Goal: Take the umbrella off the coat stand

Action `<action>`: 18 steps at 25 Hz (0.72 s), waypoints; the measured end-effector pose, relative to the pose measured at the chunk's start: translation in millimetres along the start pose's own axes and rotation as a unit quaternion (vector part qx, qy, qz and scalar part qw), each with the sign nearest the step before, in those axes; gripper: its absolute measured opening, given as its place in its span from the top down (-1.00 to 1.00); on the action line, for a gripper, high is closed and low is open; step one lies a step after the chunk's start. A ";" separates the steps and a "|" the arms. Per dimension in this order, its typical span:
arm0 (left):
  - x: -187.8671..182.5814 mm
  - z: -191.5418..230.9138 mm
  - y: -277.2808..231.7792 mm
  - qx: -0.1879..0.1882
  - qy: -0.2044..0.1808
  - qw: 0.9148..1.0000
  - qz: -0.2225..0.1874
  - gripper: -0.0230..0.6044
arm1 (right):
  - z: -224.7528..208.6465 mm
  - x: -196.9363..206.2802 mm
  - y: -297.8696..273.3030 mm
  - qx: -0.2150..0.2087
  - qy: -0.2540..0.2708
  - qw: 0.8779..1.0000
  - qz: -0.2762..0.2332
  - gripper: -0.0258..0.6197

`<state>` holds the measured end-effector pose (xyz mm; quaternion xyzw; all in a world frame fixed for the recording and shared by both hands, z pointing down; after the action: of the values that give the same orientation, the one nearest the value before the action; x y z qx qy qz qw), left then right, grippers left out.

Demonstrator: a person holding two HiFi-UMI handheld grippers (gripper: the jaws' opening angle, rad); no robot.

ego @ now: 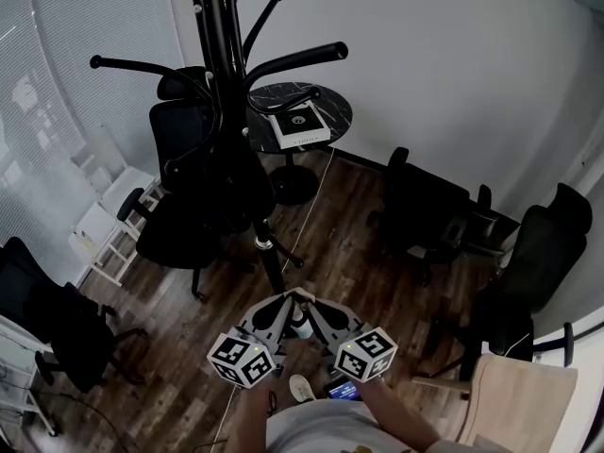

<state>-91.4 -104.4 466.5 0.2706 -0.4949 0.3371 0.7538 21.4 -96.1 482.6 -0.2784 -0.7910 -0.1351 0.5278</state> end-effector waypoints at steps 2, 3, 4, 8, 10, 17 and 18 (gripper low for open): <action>0.5 -8.3 1.4 -0.001 -0.003 1.000 -0.001 0.86 | 2.5 -0.9 7.4 -0.003 -0.001 1.000 -0.002 0.87; 1.3 -13.1 2.7 -0.002 -0.003 1.000 -0.001 0.86 | 3.9 -0.8 12.1 -0.004 -0.002 1.000 -0.003 0.87; 2.1 -18.2 4.3 -0.002 -0.004 1.000 -0.001 0.86 | 5.1 -0.8 17.1 -0.005 -0.003 1.000 -0.003 0.87; 1.8 -38.1 9.6 -0.006 -0.009 1.000 -0.005 0.86 | 7.7 -4.9 34.9 -0.011 -0.005 1.000 -0.007 0.87; 0.1 -49.1 13.4 -0.009 -0.012 1.000 -0.008 0.86 | 10.8 -7.0 43.3 -0.016 -0.006 1.000 -0.011 0.87; 4.2 -83.1 26.1 -0.014 -0.021 1.000 -0.016 0.86 | 20.9 -8.4 75.2 -0.030 -0.006 0.999 -0.018 0.87; 5.9 -87.0 27.2 -0.015 -0.022 1.000 -0.015 0.86 | 21.3 -7.6 78.8 -0.031 -0.007 0.999 -0.017 0.87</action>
<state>-61.8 -21.4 442.4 0.2743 -0.5121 0.3125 0.7516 53.4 -23.8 460.7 -0.2820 -0.7948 -0.1669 0.5107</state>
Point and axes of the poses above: the fingertips, and each gripper's own axes: y backward along the fingers, z to its left, x out of its underside, the point moved 5 cm from there along y, backward along the fingers, and after that the axes turned 10 degrees about x, right-handed, at the moved point
